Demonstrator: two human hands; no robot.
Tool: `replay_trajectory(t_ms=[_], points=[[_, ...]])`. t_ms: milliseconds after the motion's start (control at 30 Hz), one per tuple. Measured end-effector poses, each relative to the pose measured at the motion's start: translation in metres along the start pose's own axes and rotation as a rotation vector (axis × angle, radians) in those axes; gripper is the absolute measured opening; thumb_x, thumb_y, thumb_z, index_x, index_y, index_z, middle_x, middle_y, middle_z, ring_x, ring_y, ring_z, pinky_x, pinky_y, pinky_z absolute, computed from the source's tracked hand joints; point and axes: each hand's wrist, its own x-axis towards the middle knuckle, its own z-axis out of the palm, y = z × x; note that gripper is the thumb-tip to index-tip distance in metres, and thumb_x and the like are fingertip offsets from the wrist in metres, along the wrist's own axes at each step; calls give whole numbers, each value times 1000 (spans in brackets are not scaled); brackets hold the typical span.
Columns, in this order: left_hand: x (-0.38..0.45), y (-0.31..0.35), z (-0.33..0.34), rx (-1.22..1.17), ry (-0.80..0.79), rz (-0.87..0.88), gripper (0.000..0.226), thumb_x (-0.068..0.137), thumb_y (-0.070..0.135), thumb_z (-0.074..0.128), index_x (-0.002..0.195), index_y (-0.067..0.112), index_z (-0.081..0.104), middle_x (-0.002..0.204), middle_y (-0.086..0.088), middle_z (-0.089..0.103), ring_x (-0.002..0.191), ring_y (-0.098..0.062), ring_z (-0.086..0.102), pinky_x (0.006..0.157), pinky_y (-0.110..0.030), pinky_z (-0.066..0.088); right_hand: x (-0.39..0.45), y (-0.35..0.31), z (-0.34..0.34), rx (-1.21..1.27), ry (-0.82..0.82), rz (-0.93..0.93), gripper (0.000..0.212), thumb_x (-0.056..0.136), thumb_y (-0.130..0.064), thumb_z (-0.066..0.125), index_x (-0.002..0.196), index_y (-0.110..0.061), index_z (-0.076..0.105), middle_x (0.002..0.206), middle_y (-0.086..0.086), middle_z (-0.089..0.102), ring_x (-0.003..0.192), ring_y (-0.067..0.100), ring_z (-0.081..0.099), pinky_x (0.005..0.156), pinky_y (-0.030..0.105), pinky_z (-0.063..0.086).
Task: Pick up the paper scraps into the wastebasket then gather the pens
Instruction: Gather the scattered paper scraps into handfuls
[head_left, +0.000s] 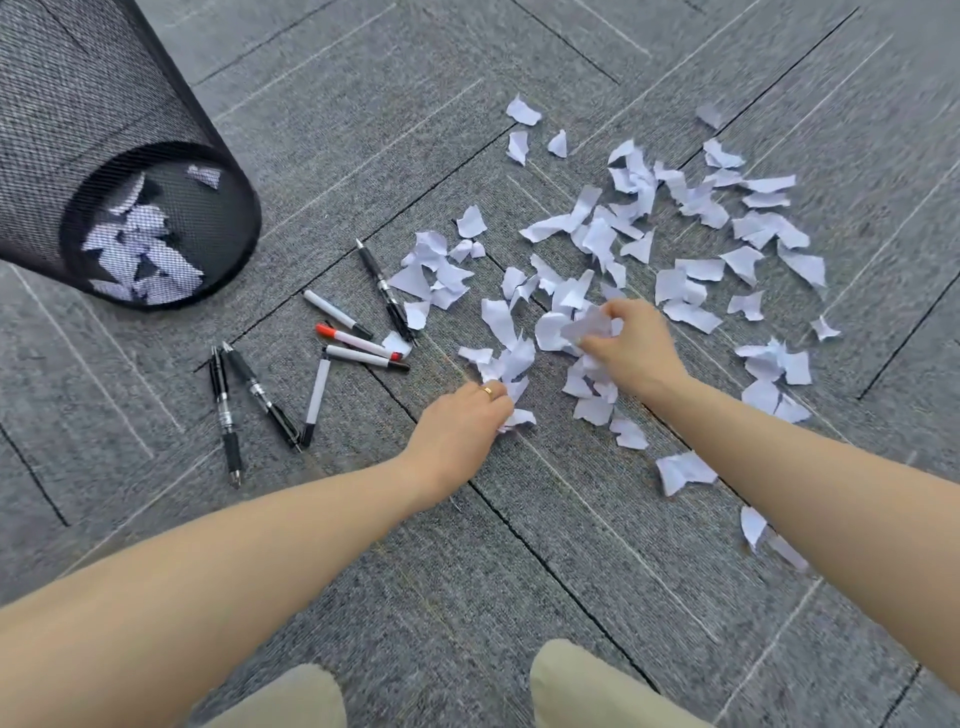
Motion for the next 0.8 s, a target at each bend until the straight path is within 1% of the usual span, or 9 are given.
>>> replay_trajectory(t_ms=[100,200,267,300,367,533,600,700,800], points=[[4,3,-2,-74,-6,-61,21,91,-1,42,80,16,36,92,-3,47,74,-27,49,57,-38,40,0,12,9,-70,-71,-20,41,82,-10,66,119,-5,49,129,13,47,94,16,49,86,27,40],[9,2,-7,-139,-59,-85,15,93,6,41,81,14,38,85,-2,45,75,-28,50,64,-40,42,0,21,12,-117,-81,-25,45,82,-7,66,122,-7,46,130,13,44,94,18,50,85,27,41],[10,-1,-9,-215,-65,-119,10,92,9,43,82,11,43,86,-4,52,77,-29,53,68,-42,45,0,22,12,-125,-55,-35,25,83,-5,63,106,-5,54,111,14,55,84,20,51,77,29,45],[11,-1,-9,-262,-62,-146,9,92,10,45,83,11,43,84,-4,53,75,-27,52,66,-41,44,-1,22,11,-131,-54,-36,8,84,-4,61,88,-9,55,91,10,57,73,19,48,65,31,45],[12,-1,-10,-377,-60,-213,6,91,11,48,89,12,43,78,-1,51,65,-18,47,58,-35,37,-3,23,13,-159,-35,-43,32,85,-5,56,62,-18,38,64,-2,42,55,14,37,47,26,28],[16,-5,-18,-529,-75,-337,18,91,6,48,107,14,52,82,1,54,72,-20,49,62,-30,39,-4,23,9,-161,-42,-12,30,87,-9,55,62,-16,40,62,-2,43,48,10,36,45,25,24],[18,-7,-23,-559,-65,-393,16,91,5,50,103,10,60,90,-3,60,72,-18,51,61,-25,40,-3,20,6,-89,-51,35,26,86,-14,60,64,-10,46,60,2,44,49,15,36,47,26,26],[21,-14,-41,-664,-30,-450,7,90,9,56,91,10,63,84,-4,61,62,-15,55,50,-23,40,-3,2,1,154,-110,140,22,83,-23,68,89,-4,61,69,3,55,52,16,42,50,25,36],[23,-25,-75,-949,27,-487,2,89,10,61,90,8,62,82,-5,60,65,-15,62,64,-29,55,1,-32,-5,530,-217,260,35,80,-22,70,106,-2,60,88,7,63,66,14,54,62,26,50]])
